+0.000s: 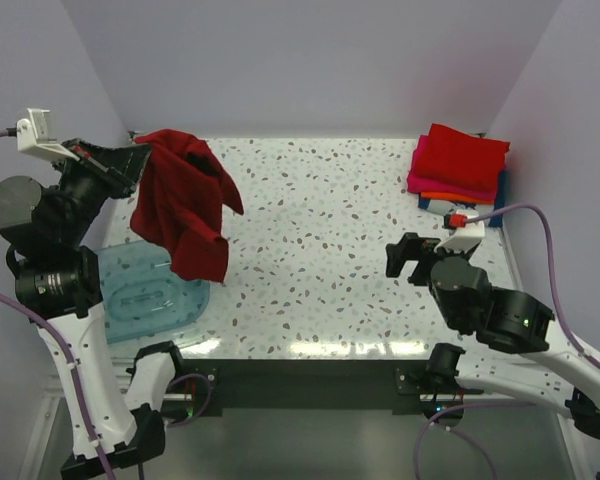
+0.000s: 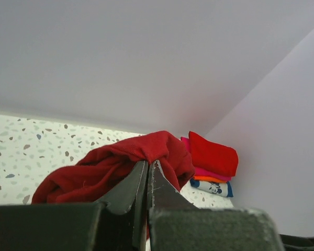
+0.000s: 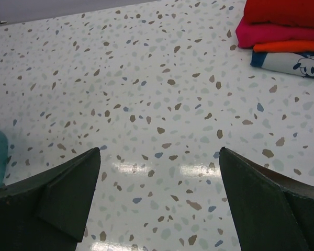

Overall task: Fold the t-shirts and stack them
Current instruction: Move the tshirt to the center of the board

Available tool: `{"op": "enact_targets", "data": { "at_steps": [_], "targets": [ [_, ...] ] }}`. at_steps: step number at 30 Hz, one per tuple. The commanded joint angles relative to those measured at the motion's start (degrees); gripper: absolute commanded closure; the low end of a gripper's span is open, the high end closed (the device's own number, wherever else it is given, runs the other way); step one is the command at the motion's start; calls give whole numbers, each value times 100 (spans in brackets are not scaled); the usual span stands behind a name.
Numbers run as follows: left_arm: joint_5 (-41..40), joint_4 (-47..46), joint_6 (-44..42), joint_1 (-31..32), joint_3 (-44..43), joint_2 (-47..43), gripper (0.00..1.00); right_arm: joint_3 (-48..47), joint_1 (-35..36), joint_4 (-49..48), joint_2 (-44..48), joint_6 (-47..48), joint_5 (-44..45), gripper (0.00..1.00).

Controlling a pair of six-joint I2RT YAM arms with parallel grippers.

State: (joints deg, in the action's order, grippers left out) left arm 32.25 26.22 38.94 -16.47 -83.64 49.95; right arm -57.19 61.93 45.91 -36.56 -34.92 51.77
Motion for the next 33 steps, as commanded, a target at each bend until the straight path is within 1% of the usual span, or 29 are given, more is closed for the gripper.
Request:
{"op": "enact_targets", "data": {
  "at_steps": [1,3,4,5,6,7,8,9,10,11,13,14,16,17,18,19,20,21,22,24,27,28,29,31,32,33],
  "targets": [
    [195,-688,167,152,-100,189,100,-12,12,-381,-255,-15,-105,1],
    [-33,-680,106,432,-118,347,100,-38,12,-433,-334,-15,-123,1],
    [-278,-636,-60,669,-161,435,100,-55,12,-460,-369,-6,-141,1],
    [-803,-575,-149,1280,-179,636,100,-64,12,-486,-439,2,-158,1],
    [-1139,-530,-245,1600,-214,760,100,-56,12,-530,-484,11,-167,1],
    [-1882,-478,-464,2116,-302,909,100,-64,12,-530,-510,11,-158,1],
    [-2272,-347,-579,2983,-363,1198,100,-82,12,-531,-571,20,-167,1],
    [-2659,-284,-676,3409,-416,1331,100,-99,12,-522,-607,20,-167,1],
    [-3332,-249,-781,3796,-434,1524,100,-126,12,-513,-633,20,-167,1],
    [-3600,-284,-800,4409,-408,1578,100,-152,12,-496,-651,20,-167,1],
    [-3953,-389,-791,4853,-216,1675,100,-187,3,-399,-669,2,-141,1],
    [-4233,-398,-783,5203,-162,1771,100,-179,3,-373,-669,-15,-115,1],
    [-4516,-354,-713,5504,56,1851,100,-161,3,-276,-616,-77,-71,1],
    [-4743,-337,-686,5792,180,1912,100,-118,-6,-267,-590,-94,-79,1],
    [-4841,-345,-660,5935,320,1939,100,-91,3,-232,-563,-103,-62,1],
    [-4947,-363,-581,6188,652,2000,100,-65,-6,-223,-528,-129,-44,1],
    [-4939,-424,-546,6278,830,2053,100,-3,3,-197,-519,-156,-35,1],
    [-4878,-459,-510,6340,1005,2114,91,15,3,-144,-511,-225,-27,1],
    [-4747,-512,-423,6436,1320,2245,76,41,3,-126,-545,-252,-26,1],
    [-4702,-626,-396,6542,1534,2360,46,94,3,-109,-607,-288,-35,1],
    [-4912,-574,-387,6648,1640,2414,45,94,-6,-65,-853,-393,-70,1],
    [-5026,-504,-430,6648,1640,2327,43,94,12,-47,-923,-428,-114,1],
    [-5070,-434,-448,6657,1649,2282,29,94,3,-82,-1045,-472,-140,1],
    [-5184,-267,-475,6657,1736,2099,13,111,-6,-109,-1169,-516,-176,1],
    [-5237,-240,-475,6657,1815,2028,4,120,-14,-100,-1326,-612,-176,1],
    [-5281,-249,-449,6648,2025,1949,1,129,-93,-56,-1424,-700,-185,1]
  ]
}}
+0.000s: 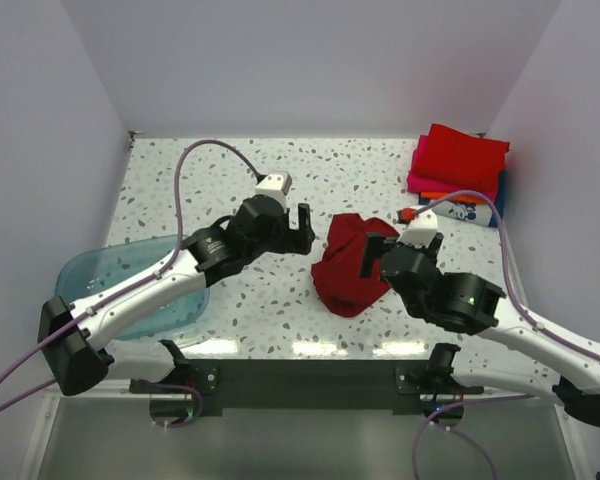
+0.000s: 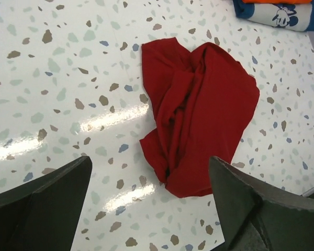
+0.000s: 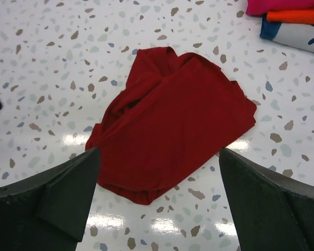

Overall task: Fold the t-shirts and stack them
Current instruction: Move the tshirt to the center of the board, then flatten the tshirt out

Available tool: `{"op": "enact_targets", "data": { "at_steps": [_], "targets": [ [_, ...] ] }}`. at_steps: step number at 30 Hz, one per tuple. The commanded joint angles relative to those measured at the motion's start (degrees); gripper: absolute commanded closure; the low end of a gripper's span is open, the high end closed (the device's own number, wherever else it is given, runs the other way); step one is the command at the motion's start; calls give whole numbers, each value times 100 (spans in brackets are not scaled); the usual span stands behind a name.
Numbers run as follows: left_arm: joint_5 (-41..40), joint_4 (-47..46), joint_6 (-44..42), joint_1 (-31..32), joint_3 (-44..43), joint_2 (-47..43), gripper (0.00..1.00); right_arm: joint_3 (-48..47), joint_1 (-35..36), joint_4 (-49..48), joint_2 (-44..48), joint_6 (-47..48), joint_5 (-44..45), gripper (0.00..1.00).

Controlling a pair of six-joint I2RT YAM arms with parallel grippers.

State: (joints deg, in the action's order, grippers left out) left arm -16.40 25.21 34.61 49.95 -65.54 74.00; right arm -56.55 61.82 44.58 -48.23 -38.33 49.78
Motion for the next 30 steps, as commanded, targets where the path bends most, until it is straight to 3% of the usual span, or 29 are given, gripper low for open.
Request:
{"op": "enact_targets", "data": {
  "at_steps": [1,4,11,16,24,30],
  "targets": [
    [-460,-157,2,6,321,-578,0,57,-170,164,-379,-508,14,1],
    [-355,-349,151,127,769,-676,0,258,-906,245,-714,-869,-450,1],
    [-592,-859,520,1033,1359,-185,2,1094,-3146,-1265,-1188,-378,-2410,1],
    [-610,-1149,705,1341,1456,202,3,1111,-3887,-1662,-2145,-272,-3140,2],
    [-539,-1510,731,1386,1535,493,6,1384,-4977,-2409,-2832,-175,-3879,9],
    [-654,-1502,766,1394,1456,835,12,1305,-5206,-2559,-3333,-26,-4081,18]
  ]
}}
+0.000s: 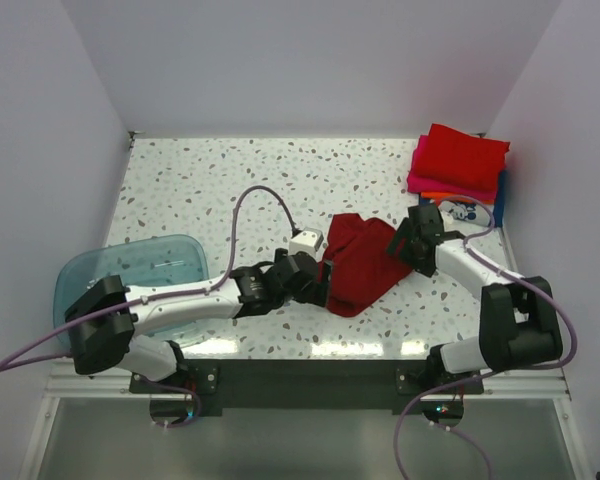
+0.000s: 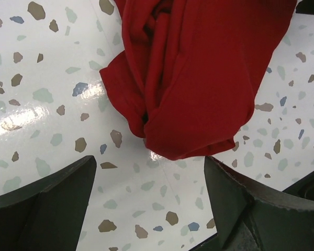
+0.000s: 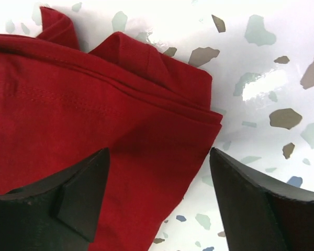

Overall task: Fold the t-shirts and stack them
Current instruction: Flatten the tshirt out

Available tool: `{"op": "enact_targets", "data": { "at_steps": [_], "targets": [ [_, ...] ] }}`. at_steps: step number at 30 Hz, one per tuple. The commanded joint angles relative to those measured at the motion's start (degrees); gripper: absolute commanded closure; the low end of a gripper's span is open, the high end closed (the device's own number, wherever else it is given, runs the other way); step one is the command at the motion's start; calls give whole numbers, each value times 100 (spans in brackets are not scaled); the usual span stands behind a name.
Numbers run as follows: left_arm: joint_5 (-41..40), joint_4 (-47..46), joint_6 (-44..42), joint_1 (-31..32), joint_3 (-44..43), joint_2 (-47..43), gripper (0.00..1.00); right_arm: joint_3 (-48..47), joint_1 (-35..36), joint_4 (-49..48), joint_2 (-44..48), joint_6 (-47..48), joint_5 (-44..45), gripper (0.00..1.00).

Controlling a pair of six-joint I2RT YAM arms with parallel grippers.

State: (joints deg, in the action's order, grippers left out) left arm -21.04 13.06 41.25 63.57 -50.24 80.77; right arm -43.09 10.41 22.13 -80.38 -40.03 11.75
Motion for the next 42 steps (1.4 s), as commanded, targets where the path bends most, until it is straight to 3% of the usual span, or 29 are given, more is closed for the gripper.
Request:
{"op": "enact_targets", "data": {
  "at_steps": [1,9,13,18,22,27,32,40,42],
  "targets": [
    [-182,-313,102,24,-74,202,13,2,-83,-349,-136,153,-270,21],
    [-199,-392,111,33,-144,474,39,20,-285,-350,-259,382,-50,44],
    [-295,-401,93,24,-223,623,50,-137,-286,-122,-127,513,108,74],
    [-304,-453,14,24,-346,808,64,-349,-286,248,118,725,319,99],
    [-366,-340,23,24,-443,835,74,-603,-294,467,321,865,302,100],
    [-480,-120,5,24,-373,450,70,-1262,-277,1152,602,1137,276,100],
    [-331,-312,-126,24,13,-8,45,-2439,-268,1977,892,1331,-85,100],
    [327,-1059,-214,182,392,-457,38,-3837,162,3016,936,1376,-208,100],
    [381,-1130,-267,278,375,-562,37,-3961,618,3087,1033,1323,-147,99]
  ]
}}
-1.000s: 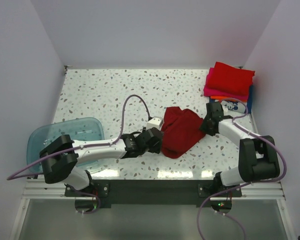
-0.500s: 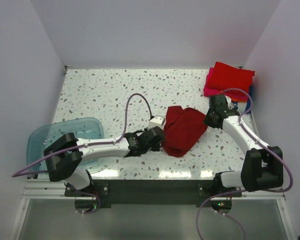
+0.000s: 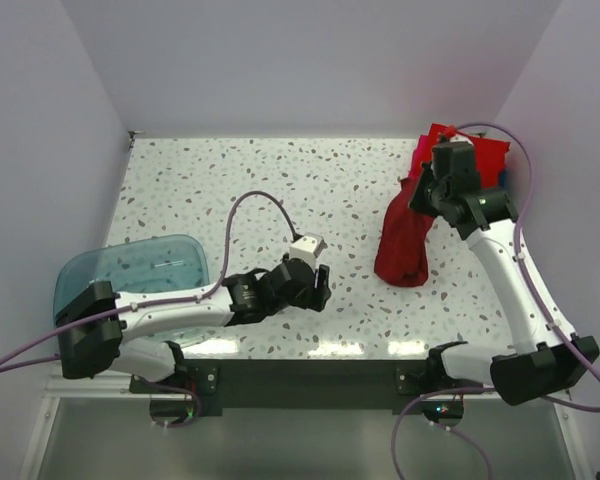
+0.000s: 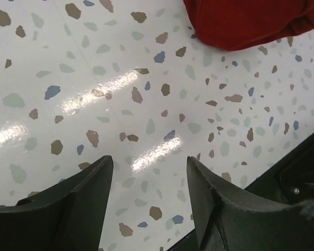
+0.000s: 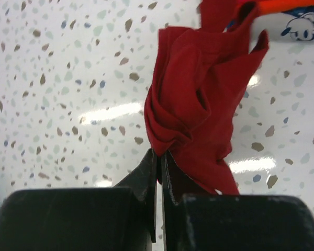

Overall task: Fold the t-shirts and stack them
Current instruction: Flatten the tshirt out

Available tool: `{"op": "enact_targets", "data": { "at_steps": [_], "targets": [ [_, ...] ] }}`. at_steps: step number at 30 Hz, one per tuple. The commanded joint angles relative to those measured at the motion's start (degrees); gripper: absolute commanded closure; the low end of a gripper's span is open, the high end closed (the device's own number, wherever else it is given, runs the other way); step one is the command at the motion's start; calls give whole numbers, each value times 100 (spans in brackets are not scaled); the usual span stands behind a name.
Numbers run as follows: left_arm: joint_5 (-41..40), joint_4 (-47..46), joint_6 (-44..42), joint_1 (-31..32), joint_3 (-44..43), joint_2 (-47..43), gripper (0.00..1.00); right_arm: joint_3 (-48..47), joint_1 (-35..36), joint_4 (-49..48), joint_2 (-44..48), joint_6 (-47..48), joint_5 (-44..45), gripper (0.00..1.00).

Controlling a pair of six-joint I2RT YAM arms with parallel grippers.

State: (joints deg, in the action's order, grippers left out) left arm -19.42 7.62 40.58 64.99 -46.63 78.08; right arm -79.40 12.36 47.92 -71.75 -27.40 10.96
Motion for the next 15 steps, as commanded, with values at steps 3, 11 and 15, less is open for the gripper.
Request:
{"op": "enact_targets", "data": {
  "at_steps": [3,11,15],
  "targets": [
    [237,-560,-269,250,-30,-530,34,-734,1344,604,48,-98,-225,99],
    [-386,11,-85,251,434,-1655,20,72,2446,262,-235,-538,-113,56],
    [-712,424,20,251,488,-1788,19,871,2368,-10,143,-758,476,34]
  ]
}}
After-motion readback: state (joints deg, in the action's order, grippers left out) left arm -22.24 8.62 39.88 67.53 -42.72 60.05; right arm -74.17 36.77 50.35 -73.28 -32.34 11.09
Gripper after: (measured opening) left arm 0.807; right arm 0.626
